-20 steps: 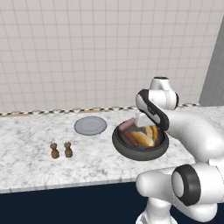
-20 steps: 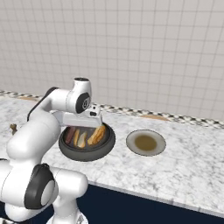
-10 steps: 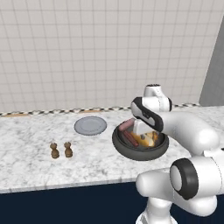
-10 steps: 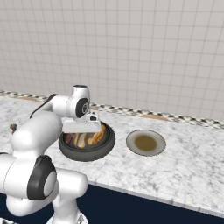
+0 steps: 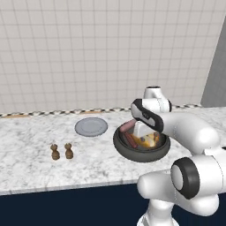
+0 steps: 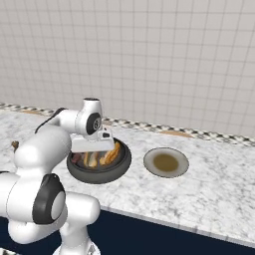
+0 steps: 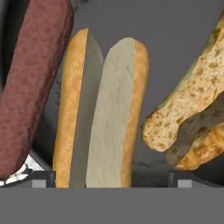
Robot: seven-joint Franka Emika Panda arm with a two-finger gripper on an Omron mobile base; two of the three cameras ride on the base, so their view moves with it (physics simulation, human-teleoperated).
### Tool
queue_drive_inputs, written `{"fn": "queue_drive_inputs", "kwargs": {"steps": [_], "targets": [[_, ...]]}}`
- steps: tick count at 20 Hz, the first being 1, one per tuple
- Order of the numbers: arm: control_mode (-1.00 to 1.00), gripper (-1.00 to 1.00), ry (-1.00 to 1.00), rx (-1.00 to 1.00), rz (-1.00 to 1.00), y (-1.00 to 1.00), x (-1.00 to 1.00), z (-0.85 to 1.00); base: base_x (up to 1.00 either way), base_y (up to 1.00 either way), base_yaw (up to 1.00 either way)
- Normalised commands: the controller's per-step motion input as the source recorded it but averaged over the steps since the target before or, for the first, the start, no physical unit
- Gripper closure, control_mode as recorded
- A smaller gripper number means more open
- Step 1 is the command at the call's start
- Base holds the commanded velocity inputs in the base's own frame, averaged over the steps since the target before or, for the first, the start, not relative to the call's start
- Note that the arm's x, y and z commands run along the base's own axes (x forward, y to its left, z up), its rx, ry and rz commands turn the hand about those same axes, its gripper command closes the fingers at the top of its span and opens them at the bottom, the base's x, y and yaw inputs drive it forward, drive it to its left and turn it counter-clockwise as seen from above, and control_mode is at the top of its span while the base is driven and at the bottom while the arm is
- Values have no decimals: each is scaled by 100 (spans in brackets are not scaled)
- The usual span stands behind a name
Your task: Place one bun and one sausage from the bowl on each plate.
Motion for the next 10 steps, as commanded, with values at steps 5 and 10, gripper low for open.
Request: {"fn": "queue_drive_inputs", "kwargs": {"steps": [5,10], "targets": [[-100,-100,0,8,0,11,-31,-18,0,0,0],[-100,-100,0,0,0,11,-6,-35,0,0,0]]}}
